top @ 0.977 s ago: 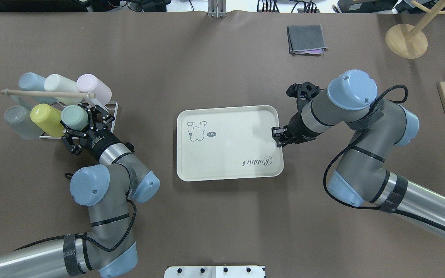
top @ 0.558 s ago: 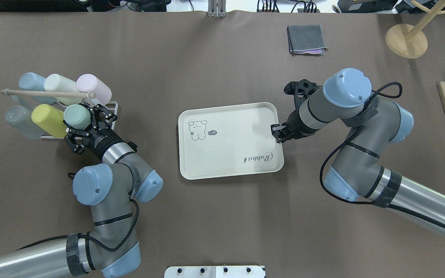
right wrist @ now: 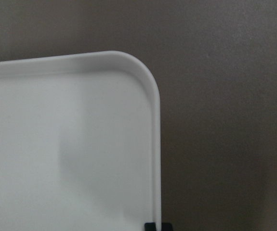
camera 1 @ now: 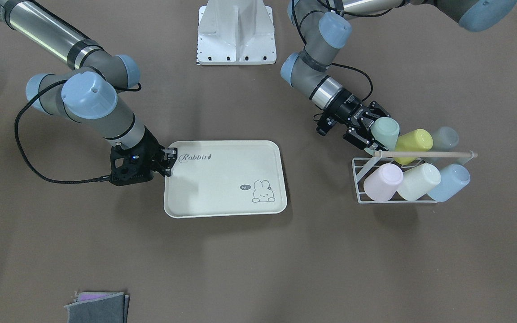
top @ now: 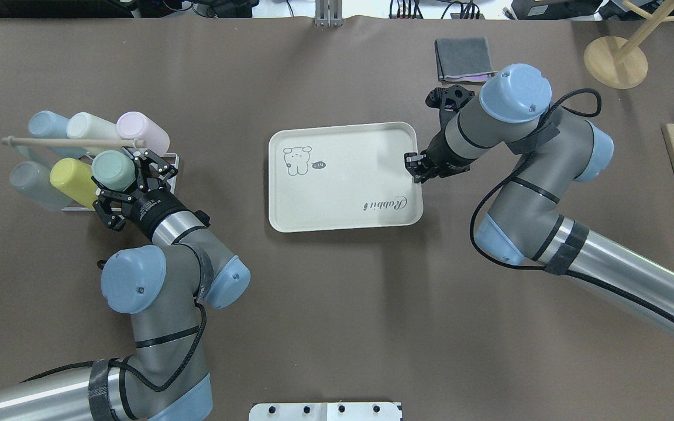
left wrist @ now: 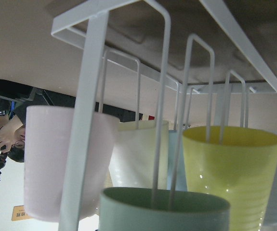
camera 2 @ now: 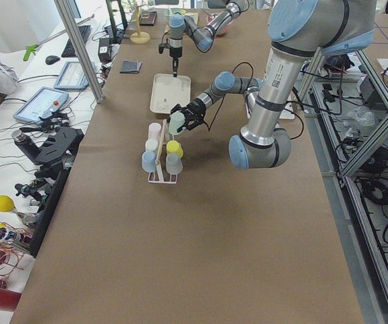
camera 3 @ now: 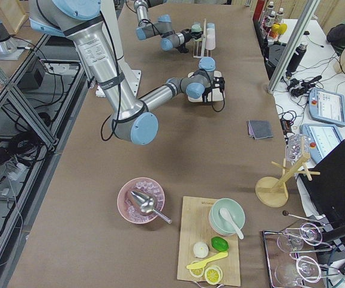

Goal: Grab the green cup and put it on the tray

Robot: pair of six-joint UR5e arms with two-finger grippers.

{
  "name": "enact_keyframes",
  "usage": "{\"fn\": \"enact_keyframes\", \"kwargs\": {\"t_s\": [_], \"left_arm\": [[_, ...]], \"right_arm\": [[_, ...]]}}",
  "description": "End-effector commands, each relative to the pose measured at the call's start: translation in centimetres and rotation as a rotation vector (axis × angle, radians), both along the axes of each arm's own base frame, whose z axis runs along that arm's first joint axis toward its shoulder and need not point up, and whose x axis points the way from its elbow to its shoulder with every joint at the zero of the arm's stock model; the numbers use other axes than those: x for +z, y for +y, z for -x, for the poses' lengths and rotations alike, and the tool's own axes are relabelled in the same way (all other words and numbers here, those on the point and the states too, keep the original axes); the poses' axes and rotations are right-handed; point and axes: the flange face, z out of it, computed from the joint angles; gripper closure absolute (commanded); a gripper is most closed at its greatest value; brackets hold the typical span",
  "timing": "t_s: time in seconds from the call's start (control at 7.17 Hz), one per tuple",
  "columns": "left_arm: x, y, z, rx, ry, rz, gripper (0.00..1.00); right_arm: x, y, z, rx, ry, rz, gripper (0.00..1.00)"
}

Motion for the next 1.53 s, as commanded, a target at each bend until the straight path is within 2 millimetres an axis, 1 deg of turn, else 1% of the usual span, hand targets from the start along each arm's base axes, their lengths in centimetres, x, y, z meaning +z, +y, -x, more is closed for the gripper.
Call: {"fn": "enact_keyframes", "kwargs": {"t_s": [0.0,0.14,0.28,0.42,0.56,0.7,0.84,0.98,1.12,1.26,1.4], "left_arm": [[-3.0,0.9,2.4,-0.036,0.055,0.063,0.6],[-4.3,1.1,2.6,-0.043,0.093,0.069,0.6],[-5.7,1.2,2.2,-0.064,0.149,0.083,0.63],[-6.9,1.0,2.1,-0.151,0.245,0.063,0.63],[-8.1,0.9,1.9,-0.271,0.389,0.048,0.63],[-9.2,0.4,1.7,-0.387,0.523,-0.01,0.63],[-9.7,0.7,0.7,-0.526,0.719,-0.018,0.63],[-10.2,0.5,-0.3,-0.65,0.901,-0.029,0.64],[-11.0,-0.1,-1.3,-0.748,1.082,-0.036,0.64],[-12.0,-1.0,-2.5,-0.799,1.24,-0.05,0.64],[-13.7,-3.6,-2.8,-0.885,1.463,-0.084,0.64]], "right_arm": [[-0.4,-1.2,1.7,0.002,0.013,0.012,1.0],[-0.4,-1.4,1.9,0.005,-0.006,0.001,1.0],[0.0,-0.8,2.6,-0.007,-0.006,0.001,1.0],[0.1,-0.4,3.3,-0.015,-0.003,0.0,1.0],[0.0,-0.3,3.3,-0.018,-0.005,0.0,0.77],[-0.2,-0.2,3.3,-0.019,-0.008,-0.008,0.01],[-0.5,-0.4,2.4,-0.016,-0.013,-0.02,0.0],[-0.7,-1.9,-0.1,0.011,-0.019,-0.019,0.0],[1.5,-1.3,-1.8,0.035,-0.002,-0.022,0.0],[1.7,-2.3,-3.9,0.048,-0.003,-0.035,0.0],[2.6,-3.0,-5.5,0.051,-0.002,-0.029,0.0]]}}
